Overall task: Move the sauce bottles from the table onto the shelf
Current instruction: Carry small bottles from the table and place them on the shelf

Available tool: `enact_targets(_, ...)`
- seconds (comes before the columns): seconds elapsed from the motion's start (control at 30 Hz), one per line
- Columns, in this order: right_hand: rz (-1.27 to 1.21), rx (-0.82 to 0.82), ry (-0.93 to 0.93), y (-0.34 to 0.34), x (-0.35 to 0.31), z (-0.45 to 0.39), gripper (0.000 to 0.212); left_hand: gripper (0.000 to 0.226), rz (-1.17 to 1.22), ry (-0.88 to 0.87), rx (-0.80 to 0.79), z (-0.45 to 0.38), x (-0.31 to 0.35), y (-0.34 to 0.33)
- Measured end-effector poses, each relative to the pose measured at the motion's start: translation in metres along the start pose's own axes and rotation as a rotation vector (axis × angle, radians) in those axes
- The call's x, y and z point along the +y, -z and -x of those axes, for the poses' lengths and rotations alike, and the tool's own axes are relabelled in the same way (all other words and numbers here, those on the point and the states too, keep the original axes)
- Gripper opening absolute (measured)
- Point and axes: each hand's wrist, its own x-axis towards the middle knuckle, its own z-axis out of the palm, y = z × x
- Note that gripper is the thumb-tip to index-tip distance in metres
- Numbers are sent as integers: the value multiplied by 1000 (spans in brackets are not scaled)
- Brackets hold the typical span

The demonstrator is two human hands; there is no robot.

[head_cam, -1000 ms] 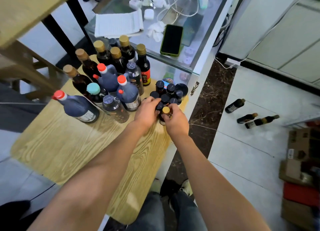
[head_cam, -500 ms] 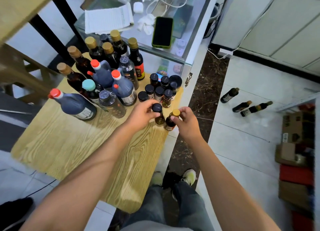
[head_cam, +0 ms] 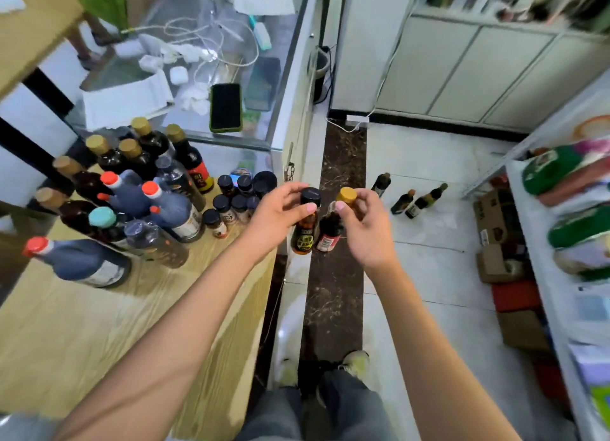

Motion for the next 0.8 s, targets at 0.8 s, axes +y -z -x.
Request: enact_targets(0.8, -282, 677, 356, 453, -113, 36, 21, 29, 55, -351, -608, -27, 234, -459)
